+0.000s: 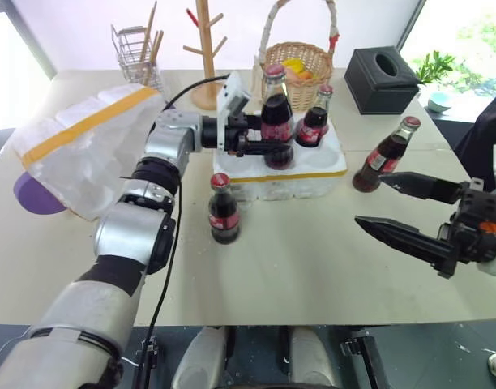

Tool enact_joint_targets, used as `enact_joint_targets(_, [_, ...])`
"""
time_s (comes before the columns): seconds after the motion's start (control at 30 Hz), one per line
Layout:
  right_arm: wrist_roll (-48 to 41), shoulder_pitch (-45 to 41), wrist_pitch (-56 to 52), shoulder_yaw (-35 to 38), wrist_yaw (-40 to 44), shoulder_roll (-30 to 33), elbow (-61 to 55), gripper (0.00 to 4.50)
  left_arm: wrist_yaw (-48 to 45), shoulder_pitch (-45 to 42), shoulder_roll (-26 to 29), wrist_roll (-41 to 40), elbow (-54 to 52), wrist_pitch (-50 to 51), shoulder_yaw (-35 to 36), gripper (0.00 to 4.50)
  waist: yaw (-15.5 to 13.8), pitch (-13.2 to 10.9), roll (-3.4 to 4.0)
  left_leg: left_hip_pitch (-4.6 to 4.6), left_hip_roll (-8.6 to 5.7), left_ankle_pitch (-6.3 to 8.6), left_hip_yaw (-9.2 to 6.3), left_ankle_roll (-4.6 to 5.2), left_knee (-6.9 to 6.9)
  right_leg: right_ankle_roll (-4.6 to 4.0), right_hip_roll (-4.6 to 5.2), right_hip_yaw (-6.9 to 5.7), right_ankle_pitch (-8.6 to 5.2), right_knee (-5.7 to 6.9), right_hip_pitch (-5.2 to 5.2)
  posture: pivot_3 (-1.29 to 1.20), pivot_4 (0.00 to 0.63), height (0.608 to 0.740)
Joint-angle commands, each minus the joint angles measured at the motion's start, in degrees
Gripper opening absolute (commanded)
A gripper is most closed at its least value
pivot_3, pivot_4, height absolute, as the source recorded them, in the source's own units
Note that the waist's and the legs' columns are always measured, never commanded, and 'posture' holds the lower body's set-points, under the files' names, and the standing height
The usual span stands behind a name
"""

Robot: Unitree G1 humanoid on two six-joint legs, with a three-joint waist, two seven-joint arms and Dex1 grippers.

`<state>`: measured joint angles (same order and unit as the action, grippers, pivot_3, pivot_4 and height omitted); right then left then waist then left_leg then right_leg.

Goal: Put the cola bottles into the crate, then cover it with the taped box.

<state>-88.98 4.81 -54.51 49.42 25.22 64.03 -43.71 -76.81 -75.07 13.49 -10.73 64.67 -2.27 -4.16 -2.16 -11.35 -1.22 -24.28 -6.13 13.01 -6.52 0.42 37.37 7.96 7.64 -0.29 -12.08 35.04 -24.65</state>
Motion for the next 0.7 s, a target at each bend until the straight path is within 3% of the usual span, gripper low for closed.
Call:
enact_joint_targets(0.03, [0.39, -0.56, 2.25, 0.30, 0.22, -0.02, 0.47, 4.50, 2.50, 0.65, -0.42, 2.72, 1.42, -3.06, -0.21, 2.79, 0.02, 0.00, 0.00, 0.02, 0.01, 0.00, 0.00, 0.00, 0.00, 0.00, -0.01, 0.00, 0.00, 0.01, 0.01, 0.00, 0.150, 0.734])
enact_joint_targets(0.07, [0.86, -0.76, 2.60, -0.29, 0.30, -0.04, 0.59, 4.50, 3.47, 0.87, -0.66, 3.18, 1.95, -3.20, 0.01, 2.79, 0.03, 0.00, 0.00, 0.02, 0.04, 0.00, -0.01, 0.00, -0.01, -0.01, -0.04, 0.00, 0.00, 0.02, 0.00, 0.00, 0.150, 0.734])
enact_joint_targets(0.13, [1.43, -1.23, 3.22, -1.38, 0.30, 0.01, 0.98, 4.50, 4.82, 1.13, -1.00, 3.90, 2.88, -3.48, 0.43, 3.85, 0.07, 0.00, 0.01, 0.04, 0.06, 0.00, -0.01, 0.01, -0.03, -0.01, -0.07, 0.00, 0.00, 0.04, 0.00, 0.00, 0.150, 0.734])
enact_joint_targets(0.2, [2.00, -1.85, 3.80, -2.54, 0.59, 0.23, 1.46, 4.50, 6.03, 1.23, -1.14, 4.55, 3.68, -3.51, 0.79, 4.44, 0.01, 0.00, 0.00, 0.04, 0.05, -0.01, -0.01, 0.01, -0.03, -0.01, -0.07, 0.00, 0.01, 0.05, -0.01, 0.00, 0.150, 0.734])
enact_joint_targets(0.43, [3.77, -3.93, 4.72, -5.87, 2.37, 0.44, 2.82, 4.50, 3.30, 0.97, 2.26, 1.72, 1.12, 0.07, 4.89, 4.44, 0.01, 0.00, 0.00, 0.02, 0.01, -0.01, -0.01, 0.01, 0.07, 0.01, -0.05, 0.00, 0.03, 0.06, 0.01, 0.00, 0.150, 0.734])
enact_joint_targets(0.7, [6.44, -7.66, 5.78, -11.25, 4.52, 0.33, 4.93, 4.50, -1.71, 8.79, 16.75, -2.94, -18.56, 10.59, 8.99, 4.44, 1.29, 0.04, 0.07, 0.09, 0.05, -0.01, -0.02, 0.00, 0.03, -0.01, -0.07, 0.01, 0.04, 0.13, 0.00, 0.00, 0.150, 0.734])
